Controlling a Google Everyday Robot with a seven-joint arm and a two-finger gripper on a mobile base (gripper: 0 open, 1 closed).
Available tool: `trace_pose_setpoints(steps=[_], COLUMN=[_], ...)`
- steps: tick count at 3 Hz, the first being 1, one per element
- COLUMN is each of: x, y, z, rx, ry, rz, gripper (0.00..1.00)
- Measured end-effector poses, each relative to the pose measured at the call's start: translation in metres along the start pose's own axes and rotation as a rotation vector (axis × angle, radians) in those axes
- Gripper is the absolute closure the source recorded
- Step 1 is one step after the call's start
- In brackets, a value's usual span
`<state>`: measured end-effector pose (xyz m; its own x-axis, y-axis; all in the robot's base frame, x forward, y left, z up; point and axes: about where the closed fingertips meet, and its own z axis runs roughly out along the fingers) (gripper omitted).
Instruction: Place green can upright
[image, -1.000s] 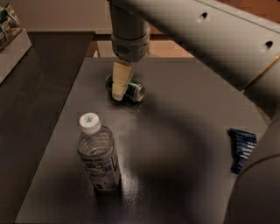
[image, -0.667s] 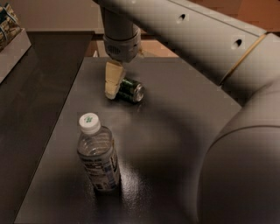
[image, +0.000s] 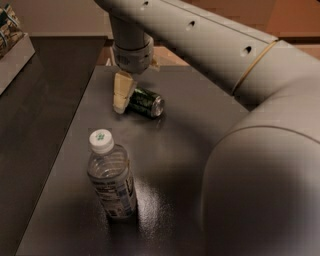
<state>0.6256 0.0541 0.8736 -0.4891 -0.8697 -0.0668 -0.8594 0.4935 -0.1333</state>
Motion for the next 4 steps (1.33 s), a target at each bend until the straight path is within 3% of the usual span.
trace_pose_setpoints(steps=[2,3,4], x=[-0.001,-0.001,0.000], y=[0.005,0.007,0.006], z=[0.015,0.019,0.019], rx=[-0.037,-0.043,-0.039], ry=[0.004,0.009,0.006], rz=[0.029,0.028,0.029], gripper=[0.00,0.18,0.42])
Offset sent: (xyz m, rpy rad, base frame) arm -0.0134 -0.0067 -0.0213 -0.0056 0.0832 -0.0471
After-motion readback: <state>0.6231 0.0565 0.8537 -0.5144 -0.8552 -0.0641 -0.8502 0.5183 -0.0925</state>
